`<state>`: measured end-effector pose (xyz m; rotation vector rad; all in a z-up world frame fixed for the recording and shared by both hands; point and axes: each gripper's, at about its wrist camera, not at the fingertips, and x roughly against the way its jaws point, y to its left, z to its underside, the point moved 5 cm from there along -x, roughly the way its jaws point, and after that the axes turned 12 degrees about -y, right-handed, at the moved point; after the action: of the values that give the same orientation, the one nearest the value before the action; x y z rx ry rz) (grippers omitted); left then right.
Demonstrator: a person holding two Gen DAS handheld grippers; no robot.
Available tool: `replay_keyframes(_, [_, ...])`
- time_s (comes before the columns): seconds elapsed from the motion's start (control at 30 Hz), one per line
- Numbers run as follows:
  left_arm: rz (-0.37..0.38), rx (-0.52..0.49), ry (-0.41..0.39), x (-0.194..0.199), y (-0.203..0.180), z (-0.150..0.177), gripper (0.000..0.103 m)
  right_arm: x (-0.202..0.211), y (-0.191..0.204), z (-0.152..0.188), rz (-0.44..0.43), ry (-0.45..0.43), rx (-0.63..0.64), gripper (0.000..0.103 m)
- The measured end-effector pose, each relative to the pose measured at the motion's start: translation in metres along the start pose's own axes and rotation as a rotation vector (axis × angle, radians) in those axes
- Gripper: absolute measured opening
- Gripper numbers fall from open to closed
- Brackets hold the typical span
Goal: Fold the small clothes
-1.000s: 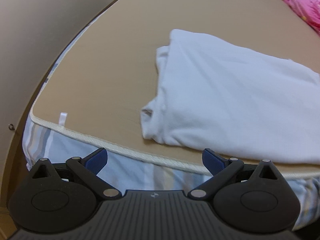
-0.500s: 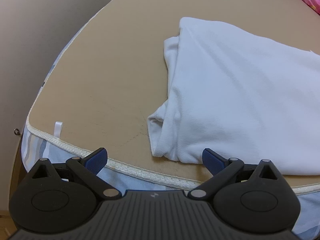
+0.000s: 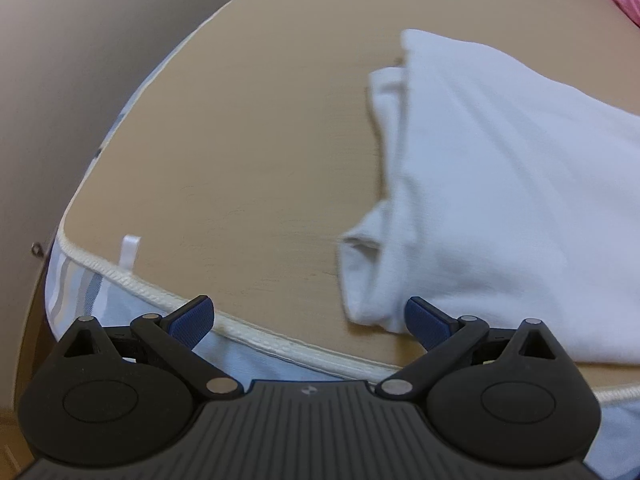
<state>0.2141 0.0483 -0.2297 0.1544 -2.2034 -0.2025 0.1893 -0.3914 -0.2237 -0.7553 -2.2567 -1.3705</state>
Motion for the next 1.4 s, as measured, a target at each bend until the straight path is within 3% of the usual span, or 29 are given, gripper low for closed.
replay_keyframes(0.13, [0.036,0.123,0.059,-0.012,0.027,0.001,0.103,-0.008,0.002,0.003,0.071,0.005,0.013,0.021])
replay_keyframes(0.2, [0.059,0.148,0.071,-0.014,0.035,0.001,0.103,-0.008,0.018,0.003,0.116,0.0,0.079,0.02])
replay_keyframes(0.3, [0.081,0.146,0.058,-0.009,0.042,-0.001,0.103,-0.001,0.069,0.008,0.126,-0.056,0.299,0.018])
replay_keyframes(0.4, [0.086,0.172,0.054,-0.003,0.054,0.0,0.103,0.012,0.155,0.031,0.039,-0.161,0.635,0.018])
replay_keyframes(0.5, [0.06,0.189,0.057,-0.001,0.072,0.003,0.102,0.026,0.244,0.099,-0.126,-0.223,1.009,0.018])
replay_keyframes(0.6, [0.063,0.217,0.07,-0.003,0.092,0.009,0.102,0.033,0.295,0.211,-0.33,-0.167,1.355,0.018])
replay_keyframes(0.67, [0.068,0.229,0.084,-0.007,0.101,0.013,0.102,0.024,0.296,0.285,-0.417,-0.038,1.526,0.024])
replay_keyframes(0.73, [0.077,0.23,0.101,-0.013,0.108,0.016,0.102,0.009,0.279,0.344,-0.435,0.197,1.62,0.035])
replay_keyframes(0.77, [0.078,0.227,0.107,-0.014,0.111,0.017,0.102,0.008,0.272,0.357,-0.417,0.257,1.614,0.04])
replay_keyframes(0.8, [0.082,0.226,0.107,-0.014,0.113,0.017,0.102,0.016,0.268,0.36,-0.42,0.228,1.592,0.049])
replay_keyframes(0.87, [0.099,0.238,0.092,-0.01,0.117,0.017,0.102,0.036,0.263,0.35,-0.512,0.247,1.522,0.064])
replay_keyframes(0.93, [0.133,0.25,0.074,-0.004,0.115,0.011,0.102,0.05,0.259,0.322,-0.549,0.276,1.435,0.064])
replay_keyframes(1.0, [0.171,0.247,0.033,0.007,0.108,0.001,0.102,0.061,0.253,0.291,-0.538,0.221,1.367,0.064])
replay_keyframes(1.07, [0.205,0.239,-0.019,0.02,0.097,-0.014,0.102,0.053,0.252,0.261,-0.476,0.141,1.315,0.061])
replay_keyframes(1.13, [0.246,0.23,-0.048,0.033,0.08,-0.028,0.102,0.035,0.252,0.24,-0.387,0.096,1.274,0.046])
replay_keyframes(1.17, [0.268,0.214,-0.056,0.039,0.07,-0.033,0.102,0.028,0.252,0.236,-0.353,0.092,1.247,0.034])
replay_keyframes(1.27, [0.318,0.117,-0.059,0.04,0.034,-0.039,0.102,0.013,0.243,0.241,-0.28,0.107,1.2,0.029])
replay_keyframes(1.33, [0.272,0.038,-0.023,0.02,0.013,-0.033,0.102,0.014,0.232,0.25,-0.27,0.124,1.178,0.029])
replay_keyframes(1.4, [0.174,-0.012,0.037,-0.008,0.011,-0.022,0.103,0.01,0.227,0.255,-0.268,0.14,1.185,0.03])
